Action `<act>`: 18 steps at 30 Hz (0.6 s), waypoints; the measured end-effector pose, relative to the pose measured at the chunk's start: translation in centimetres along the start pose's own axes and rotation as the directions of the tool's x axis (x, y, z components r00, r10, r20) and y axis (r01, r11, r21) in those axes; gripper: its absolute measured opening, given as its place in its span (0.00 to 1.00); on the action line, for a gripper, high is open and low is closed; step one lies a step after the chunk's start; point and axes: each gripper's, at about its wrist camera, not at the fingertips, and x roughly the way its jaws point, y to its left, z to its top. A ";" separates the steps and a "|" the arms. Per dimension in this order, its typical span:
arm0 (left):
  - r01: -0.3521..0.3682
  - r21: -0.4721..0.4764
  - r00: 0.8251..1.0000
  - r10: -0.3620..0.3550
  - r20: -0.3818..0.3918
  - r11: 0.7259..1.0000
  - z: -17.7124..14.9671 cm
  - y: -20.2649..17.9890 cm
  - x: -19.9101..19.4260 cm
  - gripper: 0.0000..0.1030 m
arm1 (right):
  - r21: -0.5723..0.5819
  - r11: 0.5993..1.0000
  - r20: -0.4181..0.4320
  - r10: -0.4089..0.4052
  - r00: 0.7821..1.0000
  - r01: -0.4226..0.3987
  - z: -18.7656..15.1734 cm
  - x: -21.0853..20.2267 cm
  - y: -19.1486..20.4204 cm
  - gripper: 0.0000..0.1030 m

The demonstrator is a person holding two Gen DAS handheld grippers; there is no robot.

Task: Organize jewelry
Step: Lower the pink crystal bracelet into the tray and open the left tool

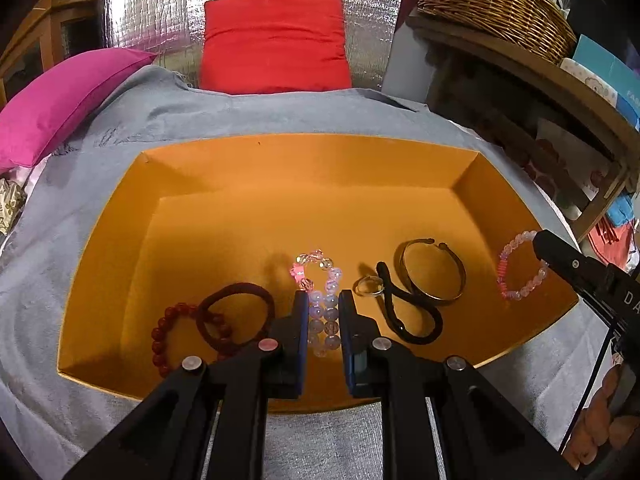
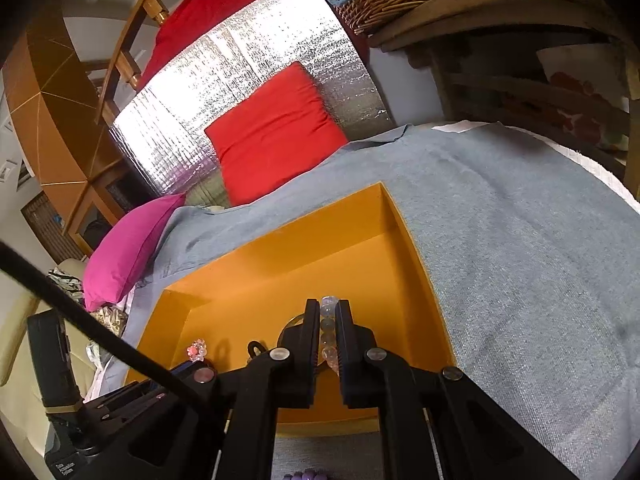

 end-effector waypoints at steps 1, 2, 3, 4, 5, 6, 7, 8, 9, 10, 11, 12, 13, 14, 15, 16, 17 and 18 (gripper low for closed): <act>0.001 0.002 1.000 -0.001 -0.001 1.000 0.0 0.0 0.1 0.15 | 0.000 1.000 0.000 -0.002 1.000 0.002 0.0 0.0 0.0 0.08; 0.002 0.003 1.000 -0.002 -0.003 1.000 0.0 -0.1 0.1 0.15 | 0.000 1.000 0.000 -0.003 1.000 0.003 0.0 0.0 0.0 0.08; 0.004 0.004 1.000 -0.004 -0.005 1.000 0.0 -0.1 0.2 0.15 | 0.002 1.000 -0.001 -0.003 1.000 0.003 0.0 0.1 0.0 0.08; 0.005 0.006 1.000 -0.004 -0.006 1.000 0.0 -0.2 0.2 0.15 | 0.004 1.000 -0.003 -0.002 1.000 0.002 0.0 0.2 -0.1 0.08; 0.005 0.007 1.000 -0.005 -0.006 1.000 -0.1 -0.2 0.2 0.15 | 0.005 1.000 -0.004 -0.005 1.000 0.005 0.0 0.2 -0.1 0.08; 0.005 0.008 1.000 -0.005 -0.006 1.000 -0.1 -0.2 0.3 0.15 | 0.005 1.000 -0.003 -0.006 1.000 0.007 0.0 0.3 -0.1 0.08; 0.005 0.009 1.000 -0.005 -0.009 1.000 -0.1 -0.3 0.3 0.15 | 0.007 1.000 -0.005 -0.007 1.000 0.007 0.0 0.3 -0.1 0.08; 0.008 0.010 1.000 -0.008 -0.013 1.000 -0.1 -0.3 0.4 0.15 | 0.010 1.000 -0.006 -0.006 1.000 0.007 0.0 0.4 -0.2 0.08; 0.008 0.009 1.000 -0.008 -0.016 1.000 -0.1 -0.3 0.5 0.15 | 0.014 1.000 -0.010 -0.008 1.000 0.008 0.0 0.5 -0.2 0.10; 0.007 0.008 1.000 -0.007 -0.018 1.000 -0.1 -0.3 0.5 0.17 | 0.016 1.000 -0.012 -0.010 1.000 0.010 0.0 0.5 -0.3 0.11; 0.004 0.007 1.000 -0.004 -0.021 1.000 -0.1 -0.2 0.5 0.20 | 0.019 1.000 -0.012 -0.014 1.000 0.015 0.0 0.5 -0.5 0.11; 0.001 0.006 1.000 -0.001 -0.022 1.000 -0.1 -0.2 0.5 0.27 | 0.025 1.000 -0.014 -0.016 1.000 0.016 0.0 0.5 -0.6 0.12; -0.001 0.005 1.000 0.001 -0.018 1.000 0.0 -0.2 0.4 0.35 | 0.029 1.000 -0.016 -0.012 1.000 0.012 0.0 0.5 -0.6 0.12; -0.003 0.007 1.000 0.003 -0.012 1.000 0.0 -0.2 0.2 0.39 | 0.031 0.999 -0.014 -0.010 1.000 0.011 0.0 0.4 -0.7 0.12; -0.008 0.012 1.000 0.008 0.001 1.000 0.0 -0.2 -0.2 0.44 | 0.031 0.999 -0.010 -0.011 1.000 0.012 0.1 0.2 -0.7 0.12; -0.016 0.020 1.000 0.015 0.018 1.000 0.1 -0.2 -0.7 0.48 | 0.034 0.999 -0.009 -0.010 1.000 0.010 0.2 0.1 -0.8 0.12; -0.021 0.024 0.999 0.020 0.028 0.999 0.1 -0.3 -1.0 0.48 | 0.037 0.999 -0.009 -0.004 1.000 0.004 0.3 -0.1 -0.9 0.13; -0.028 0.030 0.999 0.027 0.045 0.999 0.1 -0.2 -1.6 0.49 | 0.039 0.999 -0.004 -0.002 1.000 0.002 0.4 -0.4 -0.9 0.13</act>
